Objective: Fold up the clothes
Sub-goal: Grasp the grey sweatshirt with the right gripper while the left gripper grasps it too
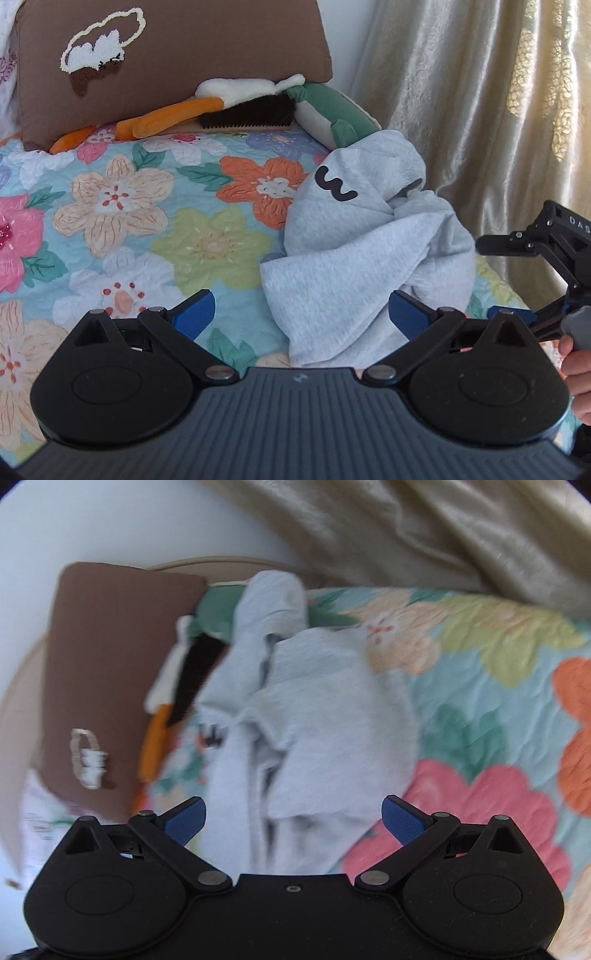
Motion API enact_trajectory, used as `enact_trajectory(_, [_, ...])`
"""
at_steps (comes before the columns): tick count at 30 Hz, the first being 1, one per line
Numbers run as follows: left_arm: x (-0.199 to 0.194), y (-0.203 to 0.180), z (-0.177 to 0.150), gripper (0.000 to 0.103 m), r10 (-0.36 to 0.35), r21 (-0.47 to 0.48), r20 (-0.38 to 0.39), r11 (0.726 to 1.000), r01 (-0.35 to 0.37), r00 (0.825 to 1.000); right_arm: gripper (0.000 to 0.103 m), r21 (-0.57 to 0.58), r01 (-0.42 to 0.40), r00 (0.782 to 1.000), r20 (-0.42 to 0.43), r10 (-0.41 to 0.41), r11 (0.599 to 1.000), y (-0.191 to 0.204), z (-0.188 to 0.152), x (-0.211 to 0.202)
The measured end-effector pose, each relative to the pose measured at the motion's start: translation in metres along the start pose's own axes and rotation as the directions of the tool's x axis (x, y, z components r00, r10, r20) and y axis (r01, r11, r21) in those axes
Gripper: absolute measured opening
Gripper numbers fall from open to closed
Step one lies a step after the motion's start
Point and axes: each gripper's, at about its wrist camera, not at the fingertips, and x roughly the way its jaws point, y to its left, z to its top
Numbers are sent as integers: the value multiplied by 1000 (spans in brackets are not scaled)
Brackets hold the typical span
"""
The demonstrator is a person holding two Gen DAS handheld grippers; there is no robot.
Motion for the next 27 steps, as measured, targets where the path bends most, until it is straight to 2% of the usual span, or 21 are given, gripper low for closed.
enact_trajectory(2, [7,5,-1,102,-11,5,-2,1000,11,1000,103,26,-39,999,3,39,999,-6,4,5])
enact_trajectory(5, [22,11,-5,102,-46,-8,-9,999,46,999,103,83,-48,999,30,45,995,-21,11,15])
enact_trajectory(10, [50,22,-6,97,-82,-14,-91,997,82,992,103,190,-53,996,85,38,980,-48,21,38])
enact_trajectory(13, [68,27,-2,97,-100,-31,-97,995,97,990,103,242,-103,994,62,91,965,-59,24,67])
enact_trajectory(16, [87,27,4,98,-119,-44,-95,992,115,988,103,200,-103,992,98,85,974,-55,22,73])
enact_trajectory(18, [99,22,3,103,-138,-47,-70,990,135,988,90,173,-115,990,101,98,978,-52,25,74])
enact_trajectory(19, [105,20,0,103,-150,-44,-68,988,148,986,75,174,-127,989,98,111,976,-54,26,75])
enact_trajectory(22, [116,18,-3,102,-174,-31,-56,985,172,983,68,165,-130,990,75,119,978,-58,30,81])
enact_trajectory(23, [117,18,-2,97,-188,-32,-43,982,187,981,66,150,-124,991,66,116,981,-58,31,84])
enact_trajectory(24, [118,17,0,76,-204,-34,-34,979,203,978,65,123,-117,992,55,111,985,-56,32,86])
enact_trajectory(25, [119,15,2,41,-222,-37,-32,975,221,974,61,93,-116,993,39,113,989,-53,33,88])
enact_trajectory(26, [117,9,3,29,-230,-18,-21,973,230,973,55,52,-128,992,6,128,990,-48,33,92])
enact_trajectory(27, [112,-2,1,22,-211,48,9,976,210,977,50,21,-151,988,-33,152,988,-45,33,96])
